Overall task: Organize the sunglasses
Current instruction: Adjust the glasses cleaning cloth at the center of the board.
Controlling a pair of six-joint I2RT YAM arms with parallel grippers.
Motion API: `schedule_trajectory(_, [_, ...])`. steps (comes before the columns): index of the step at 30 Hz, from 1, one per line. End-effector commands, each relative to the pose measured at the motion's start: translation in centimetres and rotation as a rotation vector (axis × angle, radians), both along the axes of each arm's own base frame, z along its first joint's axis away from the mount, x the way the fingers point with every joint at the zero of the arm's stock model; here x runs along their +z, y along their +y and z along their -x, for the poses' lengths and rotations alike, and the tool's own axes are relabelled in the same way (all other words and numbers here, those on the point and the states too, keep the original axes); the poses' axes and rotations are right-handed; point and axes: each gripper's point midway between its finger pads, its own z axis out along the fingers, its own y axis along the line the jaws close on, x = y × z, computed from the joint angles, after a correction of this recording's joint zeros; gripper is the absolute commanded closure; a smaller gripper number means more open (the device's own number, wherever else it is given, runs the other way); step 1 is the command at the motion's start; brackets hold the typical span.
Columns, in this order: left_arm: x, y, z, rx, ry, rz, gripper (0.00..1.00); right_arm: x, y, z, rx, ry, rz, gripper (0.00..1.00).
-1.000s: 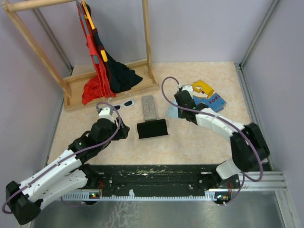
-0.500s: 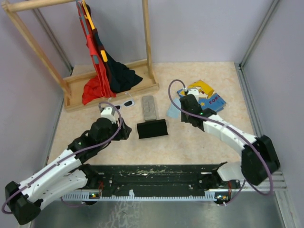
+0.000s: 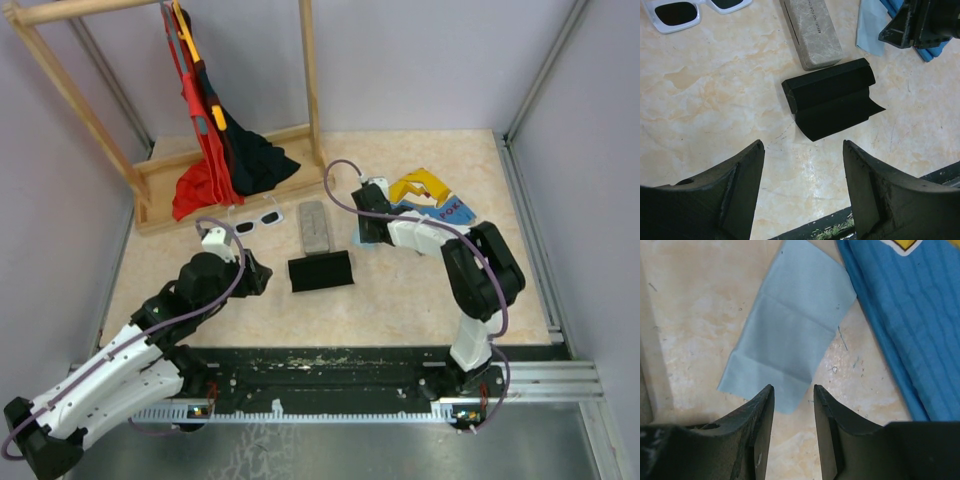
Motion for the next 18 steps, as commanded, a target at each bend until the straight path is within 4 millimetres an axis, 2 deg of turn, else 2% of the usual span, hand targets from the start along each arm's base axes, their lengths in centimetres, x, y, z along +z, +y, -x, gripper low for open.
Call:
schedule_trajectory(1, [0.6,0.1,0.0,0.005,-0.01,0.013,0.3,0.0,0.2,-2.4,-0.004,-0.031,-0.001,0.62])
schedule_trajectory(9, [-0.3,-0.2,0.2,-0.011,0.009,0.02,0.3,-2.7,0.3,-1.4,0.025,0.064,0.003,0.67])
schedule_trajectory(12, [-0.1,-0.1,0.2,-0.008,0.002,0.017,0.3,-3.6,0.1,-0.7,0.03,0.1,0.012,0.75])
schedule_trajectory(16, [0.1,0.1,0.0,-0.001,-0.006,0.006,0.3,-4.4,0.0,0.0,0.035,0.131,0.014,0.93])
schedule_trajectory(17, [0.2,0.1,0.0,-0.001,-0.006,0.007,0.3,-4.3,-0.2,0.1,0.031,0.125,0.016,0.99])
schedule_trajectory(18, [0.2,0.1,0.0,-0.001,-0.006,0.007,0.3,-4.0,-0.3,0.1,0.025,0.108,0.017,1.0])
